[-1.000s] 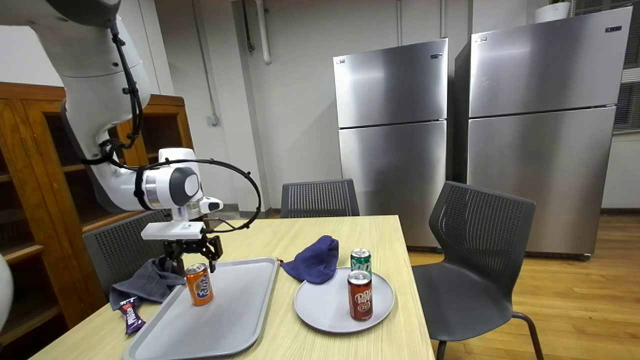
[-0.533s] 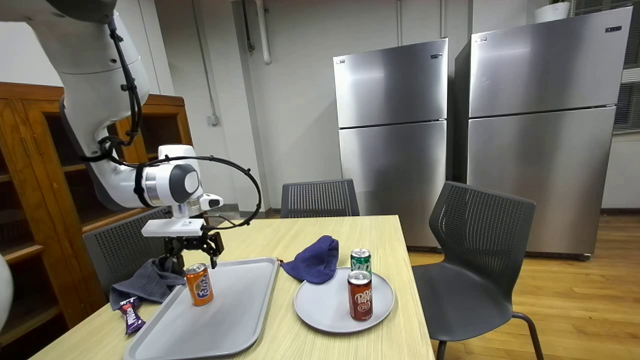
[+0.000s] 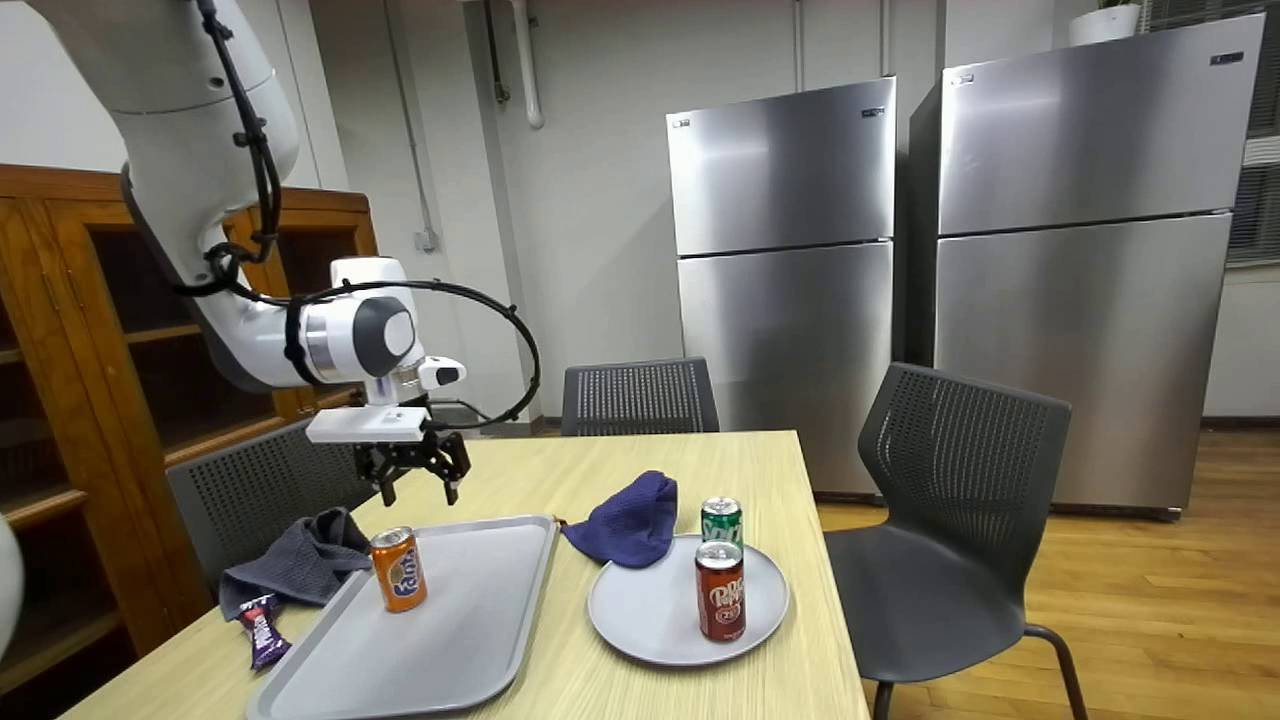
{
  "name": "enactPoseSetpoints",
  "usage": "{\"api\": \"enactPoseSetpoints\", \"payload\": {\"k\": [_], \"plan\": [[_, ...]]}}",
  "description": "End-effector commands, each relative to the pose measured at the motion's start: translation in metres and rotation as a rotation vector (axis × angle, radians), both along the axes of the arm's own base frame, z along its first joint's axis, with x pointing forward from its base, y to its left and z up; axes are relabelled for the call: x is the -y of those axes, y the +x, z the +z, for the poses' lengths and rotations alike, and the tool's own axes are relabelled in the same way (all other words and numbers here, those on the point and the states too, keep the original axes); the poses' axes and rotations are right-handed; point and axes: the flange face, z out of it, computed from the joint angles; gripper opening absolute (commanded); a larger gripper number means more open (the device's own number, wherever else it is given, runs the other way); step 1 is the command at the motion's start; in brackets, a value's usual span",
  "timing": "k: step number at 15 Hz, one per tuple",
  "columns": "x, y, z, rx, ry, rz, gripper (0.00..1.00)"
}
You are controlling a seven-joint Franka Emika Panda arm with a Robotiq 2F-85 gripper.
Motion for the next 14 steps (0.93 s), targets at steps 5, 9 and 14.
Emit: {"api": "enactPoseSetpoints", "payload": {"k": [5, 9, 14], "plan": [[0.071, 0.013, 0.029, 0.021, -0.024, -0.184, 1.00], [0.121, 0.019, 0.032, 0.025, -0.036, -0.308, 1.00], [0.179, 0.026, 0.033, 0.007, -0.032, -0.421, 1.00]]}}
